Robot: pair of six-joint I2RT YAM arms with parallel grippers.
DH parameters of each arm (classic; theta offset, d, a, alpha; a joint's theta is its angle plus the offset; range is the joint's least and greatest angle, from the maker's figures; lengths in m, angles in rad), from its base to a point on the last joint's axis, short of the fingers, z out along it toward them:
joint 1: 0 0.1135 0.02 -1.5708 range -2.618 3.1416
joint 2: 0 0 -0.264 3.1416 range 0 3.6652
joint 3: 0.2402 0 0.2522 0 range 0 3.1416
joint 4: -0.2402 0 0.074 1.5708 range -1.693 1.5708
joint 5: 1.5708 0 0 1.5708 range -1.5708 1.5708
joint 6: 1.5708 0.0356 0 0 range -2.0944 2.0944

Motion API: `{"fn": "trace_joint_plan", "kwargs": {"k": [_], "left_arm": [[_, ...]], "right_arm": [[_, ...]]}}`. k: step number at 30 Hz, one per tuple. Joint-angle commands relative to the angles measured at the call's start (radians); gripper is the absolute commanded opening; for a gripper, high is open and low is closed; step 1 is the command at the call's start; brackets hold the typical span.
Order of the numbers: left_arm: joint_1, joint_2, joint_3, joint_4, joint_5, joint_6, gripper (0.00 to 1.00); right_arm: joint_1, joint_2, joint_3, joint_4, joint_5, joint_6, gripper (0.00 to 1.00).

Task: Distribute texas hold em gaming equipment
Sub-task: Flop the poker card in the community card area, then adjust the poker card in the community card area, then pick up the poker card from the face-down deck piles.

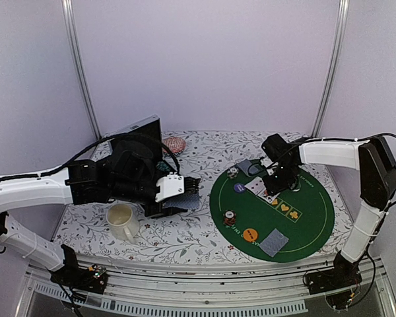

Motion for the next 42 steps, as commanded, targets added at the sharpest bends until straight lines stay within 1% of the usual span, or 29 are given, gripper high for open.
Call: {"fn": "trace_joint_plan", "kwargs": {"k": [1,6,17,25,28,31,32,34,35,37,39,41,42], "left_arm": [[0.009,-0.022,-0.010,0.008,0.002,0.004,0.61],[0.010,-0.020,-0.009,0.008,0.003,0.005,0.62],[0.009,-0.026,-0.011,0.008,-0.001,0.008,0.62],[0.010,-0.028,-0.011,0.008,-0.002,0.008,0.62],[0.010,-0.028,-0.010,0.008,-0.001,0.008,0.61],[0.010,-0.028,-0.010,0.007,0.001,0.008,0.62],[0.009,-0.028,-0.010,0.008,0.001,0.008,0.62],[0.010,-0.027,-0.008,0.008,0.003,0.007,0.62],[0.009,-0.028,-0.008,0.007,0.002,0.006,0.62],[0.009,-0.029,-0.007,0.006,0.006,0.005,0.62],[0.010,-0.029,-0.008,0.006,0.006,0.007,0.62],[0.009,-0.029,-0.008,0.006,0.003,0.008,0.62],[0.009,-0.029,-0.008,0.006,0.003,0.009,0.62]], "right_arm": [[-0.042,-0.020,-0.069,0.051,-0.021,0.068,0.36],[-0.111,0.015,-0.083,0.057,0.028,0.090,0.34],[-0.109,0.115,-0.071,0.069,0.027,0.114,0.31],[-0.085,0.071,-0.068,0.061,-0.003,0.114,0.31],[-0.081,0.020,-0.061,0.041,-0.003,0.117,0.31],[-0.058,-0.057,-0.044,0.018,-0.002,0.119,0.34],[-0.041,-0.081,-0.044,0.009,0.001,0.117,0.36],[0.018,-0.122,0.015,0.003,-0.022,0.099,0.41],[0.055,-0.137,0.030,0.014,-0.059,0.088,0.47],[0.140,-0.165,0.052,0.070,-0.178,0.043,0.62],[0.226,-0.201,0.055,0.170,-0.310,0.020,0.72],[0.279,-0.245,0.031,0.327,-0.438,0.039,0.83],[0.290,-0.266,0.000,0.434,-0.515,0.059,0.96]]}}
